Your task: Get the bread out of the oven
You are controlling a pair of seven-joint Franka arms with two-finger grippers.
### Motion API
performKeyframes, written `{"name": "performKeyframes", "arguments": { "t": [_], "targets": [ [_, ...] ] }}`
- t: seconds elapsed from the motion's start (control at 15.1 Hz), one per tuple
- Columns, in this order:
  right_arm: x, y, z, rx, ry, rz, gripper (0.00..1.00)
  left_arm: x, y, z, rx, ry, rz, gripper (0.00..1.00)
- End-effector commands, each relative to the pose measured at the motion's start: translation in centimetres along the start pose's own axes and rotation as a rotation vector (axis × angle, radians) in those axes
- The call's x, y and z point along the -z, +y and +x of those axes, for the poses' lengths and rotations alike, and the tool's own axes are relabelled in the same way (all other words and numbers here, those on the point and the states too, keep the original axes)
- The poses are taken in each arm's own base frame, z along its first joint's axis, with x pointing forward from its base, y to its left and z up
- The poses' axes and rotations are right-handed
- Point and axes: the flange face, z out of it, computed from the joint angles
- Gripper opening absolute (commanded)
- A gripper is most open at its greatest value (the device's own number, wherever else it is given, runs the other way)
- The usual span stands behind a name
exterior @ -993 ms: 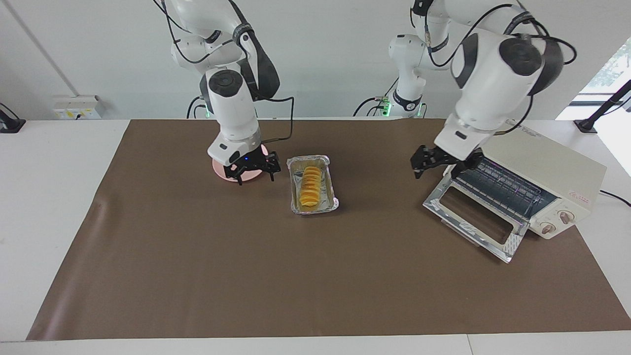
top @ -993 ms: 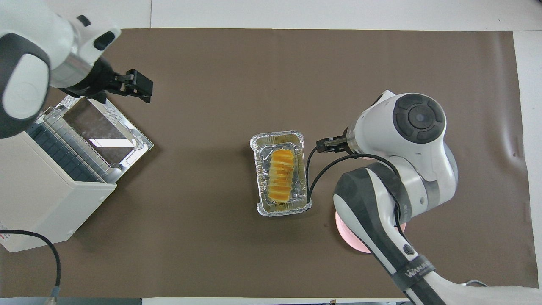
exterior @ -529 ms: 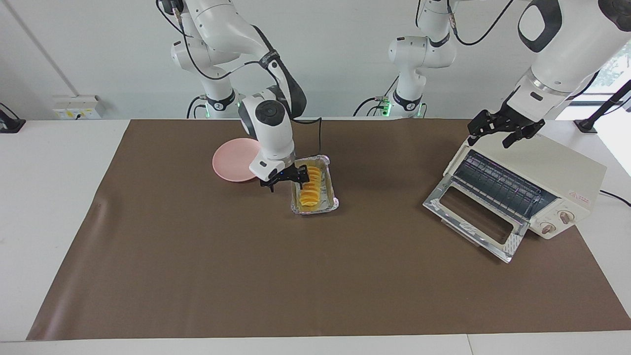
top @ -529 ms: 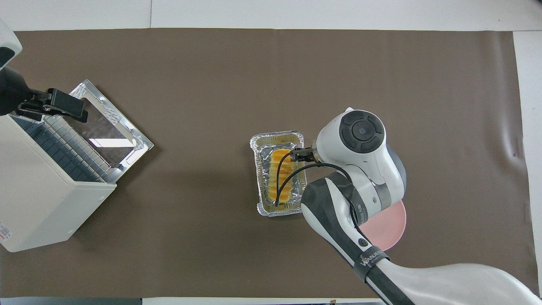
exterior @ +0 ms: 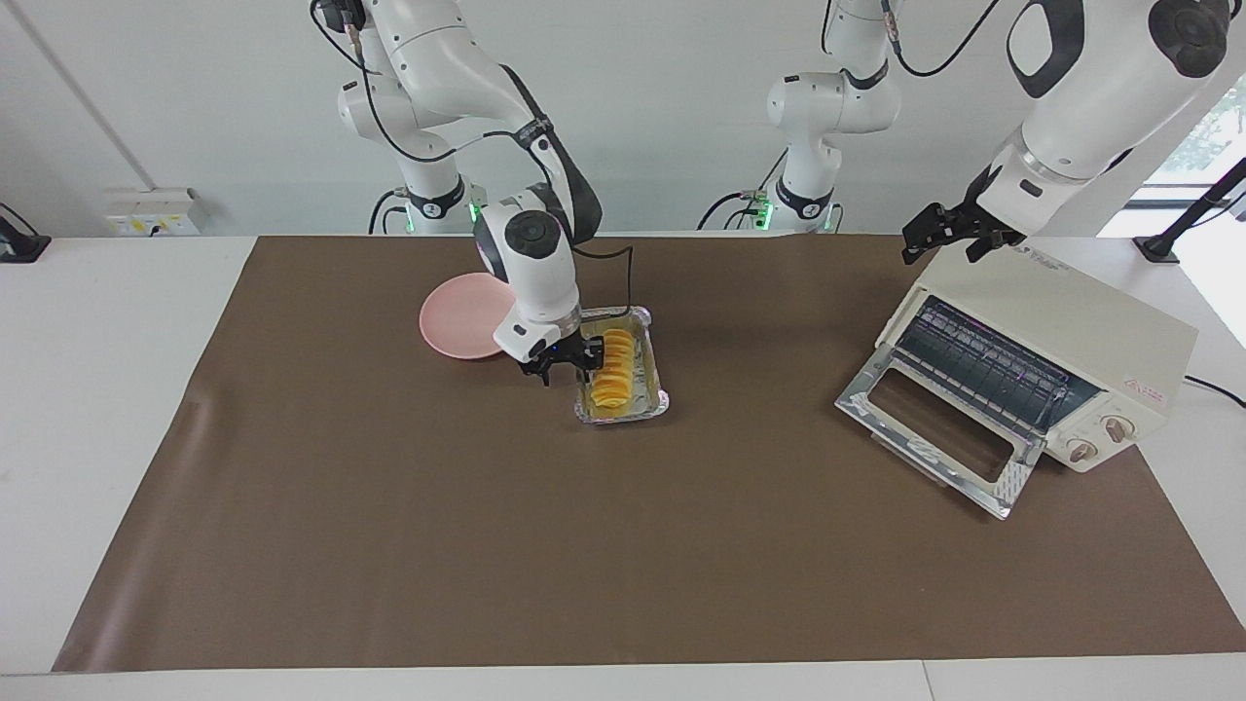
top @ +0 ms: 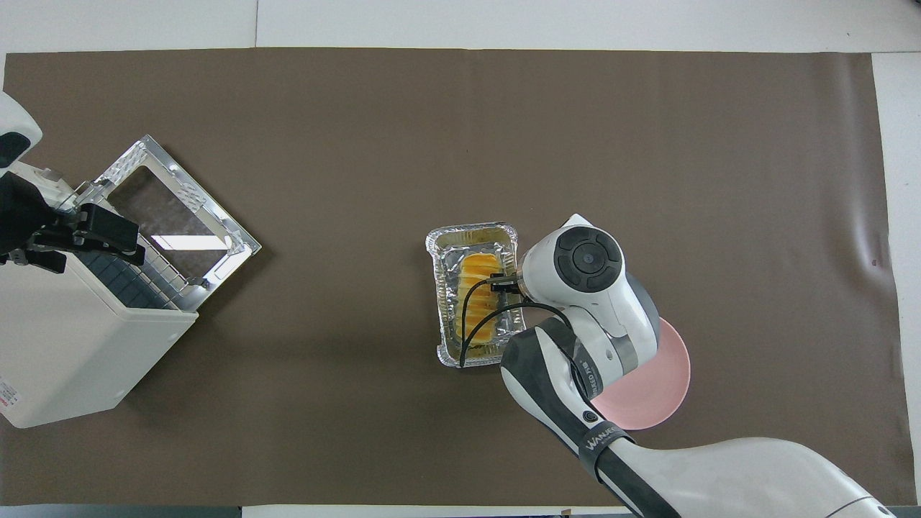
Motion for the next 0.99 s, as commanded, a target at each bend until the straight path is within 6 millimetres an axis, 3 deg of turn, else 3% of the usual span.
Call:
{"name": "performKeyframes", "arguments": {
  "t": [0.0,0.26,0.4,0.66,0.79,0.93],
  "targets": [
    [0.1,0.0,-0.3,-0.024,0.008,0.008,0.00,-0.7,-0.9,-1.1,0.021,-0.010,0.017,1.00],
    [0.8,0.0,0.3,-0.019,0.023,0.015,0.00,0.1,-1.0,-2.0,0.004,0.018,0.016,1.00],
    [2.5,1.5,2.1,-0.046,0.048,0.025,0.00,0.2,-1.5,-1.4,-0.042,0.053,0.012,1.00],
    [6.8,8.3,7.3,-0.094,0.063,0.040,0.00,0.2,-1.7,-1.3,-0.042,0.053,0.013,1.00],
    [8.4,13.2,9.7,-0.121,0.066,0.117,0.00,0.1,-1.8,-1.0,-0.055,0.062,0.052,1.00],
    [7.1,19.9,11.1,-0.097,0.068,0.133,0.00,-0.5,-0.5,-0.1,-0.083,0.075,0.062,1.00]
  ]
}}
